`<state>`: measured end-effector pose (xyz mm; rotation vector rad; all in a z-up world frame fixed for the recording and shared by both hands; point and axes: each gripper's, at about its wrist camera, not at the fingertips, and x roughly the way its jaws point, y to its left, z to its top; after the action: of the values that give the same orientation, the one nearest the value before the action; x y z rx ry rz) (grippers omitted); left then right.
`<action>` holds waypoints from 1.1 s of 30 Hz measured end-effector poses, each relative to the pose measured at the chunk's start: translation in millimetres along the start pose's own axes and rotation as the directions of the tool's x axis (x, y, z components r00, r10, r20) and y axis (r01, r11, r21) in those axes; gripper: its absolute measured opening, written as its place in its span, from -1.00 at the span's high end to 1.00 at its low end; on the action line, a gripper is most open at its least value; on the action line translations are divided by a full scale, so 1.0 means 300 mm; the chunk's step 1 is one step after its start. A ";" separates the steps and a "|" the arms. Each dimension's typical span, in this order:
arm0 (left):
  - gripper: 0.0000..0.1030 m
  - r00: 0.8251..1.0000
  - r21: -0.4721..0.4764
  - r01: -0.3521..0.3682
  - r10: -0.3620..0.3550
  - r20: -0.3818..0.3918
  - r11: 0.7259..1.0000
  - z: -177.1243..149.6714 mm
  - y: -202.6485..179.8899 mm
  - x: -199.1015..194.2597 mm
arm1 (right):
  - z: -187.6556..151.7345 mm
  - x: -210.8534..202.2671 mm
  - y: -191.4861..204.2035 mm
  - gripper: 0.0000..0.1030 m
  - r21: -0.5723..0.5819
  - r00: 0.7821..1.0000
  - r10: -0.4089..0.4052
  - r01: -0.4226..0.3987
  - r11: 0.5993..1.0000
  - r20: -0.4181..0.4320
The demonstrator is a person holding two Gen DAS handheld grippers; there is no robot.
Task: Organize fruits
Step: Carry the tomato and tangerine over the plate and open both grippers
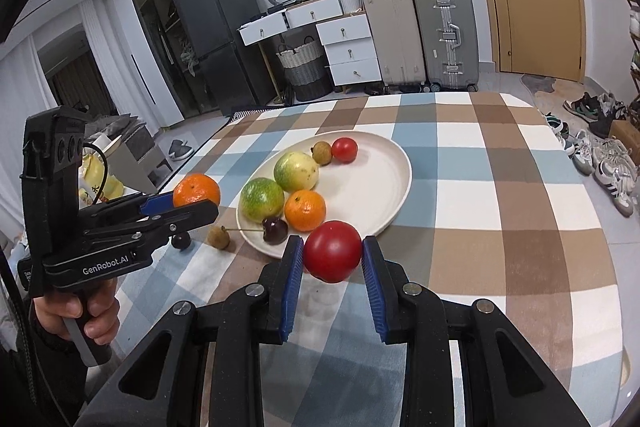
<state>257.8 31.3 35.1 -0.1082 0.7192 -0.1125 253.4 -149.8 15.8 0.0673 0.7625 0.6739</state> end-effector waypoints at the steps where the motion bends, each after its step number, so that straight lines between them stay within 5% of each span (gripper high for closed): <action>1: 0.26 1.000 0.001 0.001 -0.001 0.002 1.000 0.006 0.000 0.000 | 0.007 0.006 -0.002 0.41 0.000 1.000 0.001 -0.001 1.000 0.000; 33: 0.26 0.999 0.018 -0.028 0.028 -0.019 0.999 0.115 0.027 0.251 | 0.104 0.330 -0.054 0.41 -0.008 0.996 0.013 -0.014 1.000 -0.085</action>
<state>337.4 30.8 10.7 -0.0804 0.7391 -0.0934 334.6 -99.1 -27.1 0.0359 0.8412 0.6961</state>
